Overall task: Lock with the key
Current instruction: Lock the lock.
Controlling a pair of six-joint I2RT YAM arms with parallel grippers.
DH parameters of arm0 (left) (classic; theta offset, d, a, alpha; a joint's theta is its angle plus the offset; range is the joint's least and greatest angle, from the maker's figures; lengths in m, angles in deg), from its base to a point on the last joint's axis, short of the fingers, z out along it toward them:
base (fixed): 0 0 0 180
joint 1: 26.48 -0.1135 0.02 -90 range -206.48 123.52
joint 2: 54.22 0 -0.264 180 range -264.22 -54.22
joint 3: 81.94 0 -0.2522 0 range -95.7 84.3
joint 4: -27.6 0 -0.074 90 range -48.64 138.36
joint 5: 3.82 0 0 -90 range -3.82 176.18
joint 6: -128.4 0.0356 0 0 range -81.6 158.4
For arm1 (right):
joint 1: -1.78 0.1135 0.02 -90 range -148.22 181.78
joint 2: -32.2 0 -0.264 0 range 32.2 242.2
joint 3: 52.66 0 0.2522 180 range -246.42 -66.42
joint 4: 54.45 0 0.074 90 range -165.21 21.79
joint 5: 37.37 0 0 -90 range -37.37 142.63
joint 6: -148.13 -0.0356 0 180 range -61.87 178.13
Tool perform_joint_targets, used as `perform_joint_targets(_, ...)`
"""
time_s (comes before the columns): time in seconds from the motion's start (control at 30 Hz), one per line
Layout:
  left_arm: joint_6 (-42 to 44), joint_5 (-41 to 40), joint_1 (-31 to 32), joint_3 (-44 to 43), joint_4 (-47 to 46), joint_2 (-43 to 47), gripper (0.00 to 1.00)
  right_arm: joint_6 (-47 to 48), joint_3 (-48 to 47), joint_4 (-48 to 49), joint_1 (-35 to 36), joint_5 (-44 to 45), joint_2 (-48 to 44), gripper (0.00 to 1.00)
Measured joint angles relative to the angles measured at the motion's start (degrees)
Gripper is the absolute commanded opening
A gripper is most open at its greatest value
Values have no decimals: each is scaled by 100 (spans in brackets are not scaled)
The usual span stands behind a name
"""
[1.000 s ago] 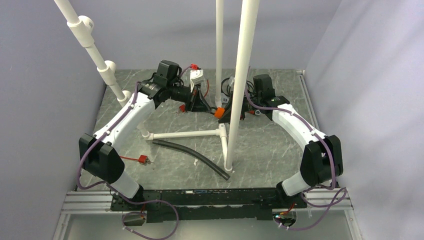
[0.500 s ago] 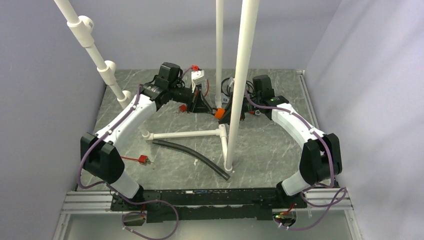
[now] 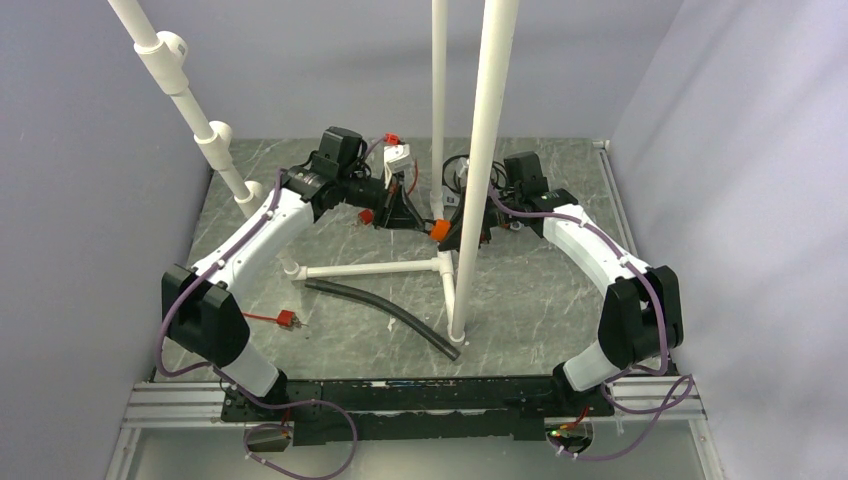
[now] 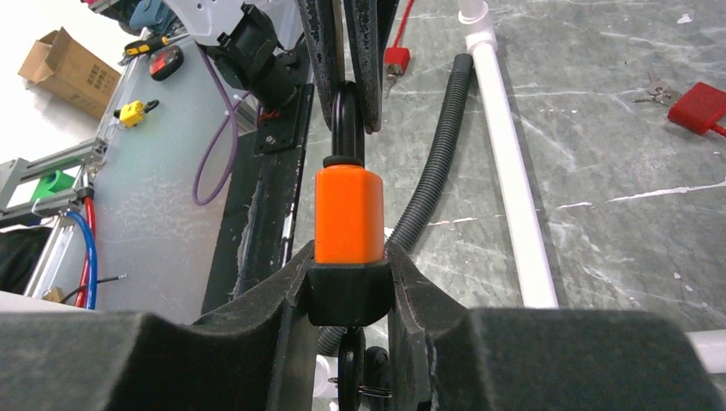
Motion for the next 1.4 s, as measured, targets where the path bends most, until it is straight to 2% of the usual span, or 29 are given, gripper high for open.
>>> perform_joint_targets(0.03,74,4,-7,-2,46,0,26,59,0,-20,0,2,0,0)
perform_joint_targets(0.1,192,0,-7,-17,111,2,39,149,0,-20,4,-2,0,0)
perform_joint_targets(0.17,186,46,39,-17,153,0,42,138,0,136,44,-2,0,0)
perform_joint_targets(0.27,120,87,122,-17,144,0,42,11,0,354,79,-11,-2,0)
perform_joint_targets(0.33,94,94,105,-24,70,-2,35,-24,0,437,72,-2,-2,0)
perform_joint_targets(0.57,35,81,76,-26,-35,-26,1,42,0,378,76,-144,-4,0)
perform_joint_targets(0.63,48,85,76,-28,-11,-28,0,107,0,308,76,-146,-4,2)
perform_joint_targets(0.67,46,98,76,-28,0,-28,0,151,0,278,76,-146,-4,11)
perform_joint_targets(0.7,44,105,74,-28,4,-28,0,190,-2,249,76,-149,-4,36)
perform_joint_targets(0.73,42,114,72,-28,11,-28,0,234,-11,199,76,-151,-4,48)
perform_joint_targets(0.8,4,125,61,-28,26,-28,0,339,-35,90,66,-151,-7,62)
perform_joint_targets(0.87,-39,131,31,-28,39,-28,0,380,-37,48,33,-144,-15,67)
perform_joint_targets(1.07,-162,131,-98,-22,0,-26,0,295,-35,66,-400,-125,-92,67)
perform_joint_targets(1.2,-164,127,-125,4,9,-26,0,291,-35,50,-625,-127,-138,59)
perform_joint_targets(1.4,-164,127,-120,4,35,-26,0,282,-35,26,-634,-136,-142,36)
